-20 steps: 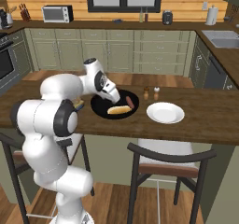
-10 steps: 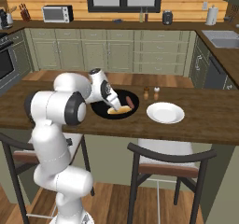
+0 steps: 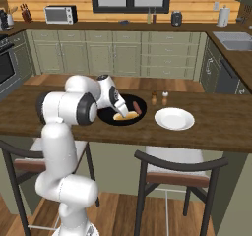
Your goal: Place one bun and one sausage from the bowl on each plate.
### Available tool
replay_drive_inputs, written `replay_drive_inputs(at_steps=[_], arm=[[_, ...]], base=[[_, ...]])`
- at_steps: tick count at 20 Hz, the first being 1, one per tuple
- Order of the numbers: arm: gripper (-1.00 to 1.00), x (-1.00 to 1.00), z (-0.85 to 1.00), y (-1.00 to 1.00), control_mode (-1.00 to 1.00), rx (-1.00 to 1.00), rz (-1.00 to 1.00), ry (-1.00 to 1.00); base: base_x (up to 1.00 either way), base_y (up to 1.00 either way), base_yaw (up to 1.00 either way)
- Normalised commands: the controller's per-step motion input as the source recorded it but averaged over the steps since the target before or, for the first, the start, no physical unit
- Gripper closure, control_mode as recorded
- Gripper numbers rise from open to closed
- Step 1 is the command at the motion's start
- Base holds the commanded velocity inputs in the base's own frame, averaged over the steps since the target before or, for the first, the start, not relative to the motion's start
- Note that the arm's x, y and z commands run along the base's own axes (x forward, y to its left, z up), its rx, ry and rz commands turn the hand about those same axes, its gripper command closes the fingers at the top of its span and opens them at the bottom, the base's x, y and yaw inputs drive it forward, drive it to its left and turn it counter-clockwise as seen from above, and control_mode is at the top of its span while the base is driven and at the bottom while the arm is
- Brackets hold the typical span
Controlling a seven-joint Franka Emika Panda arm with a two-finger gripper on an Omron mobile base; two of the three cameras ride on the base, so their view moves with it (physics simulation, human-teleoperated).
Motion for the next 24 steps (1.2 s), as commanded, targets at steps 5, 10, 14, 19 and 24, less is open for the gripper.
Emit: replay_drive_inputs(at_steps=[5,10,14,19,24], arm=[[-1.00,0.28,-0.16,0.00,-1.00,0.00,0.00,0.00],[-1.00,0.15,-0.23,0.00,-1.00,0.00,-0.01,0.01],[-1.00,0.13,-0.37,0.00,-1.00,0.00,-0.01,0.00],[-1.00,0.10,-0.43,0.00,-1.00,0.00,-0.01,0.01],[1.00,0.06,-0.10,0.00,-1.00,0.00,0.00,0.00]], base=[[0.00,0.00,0.00],[0.00,0.00,0.00],[0.00,0.00,0.00],[0.00,0.00,0.00],[0.00,0.00,0.00]])
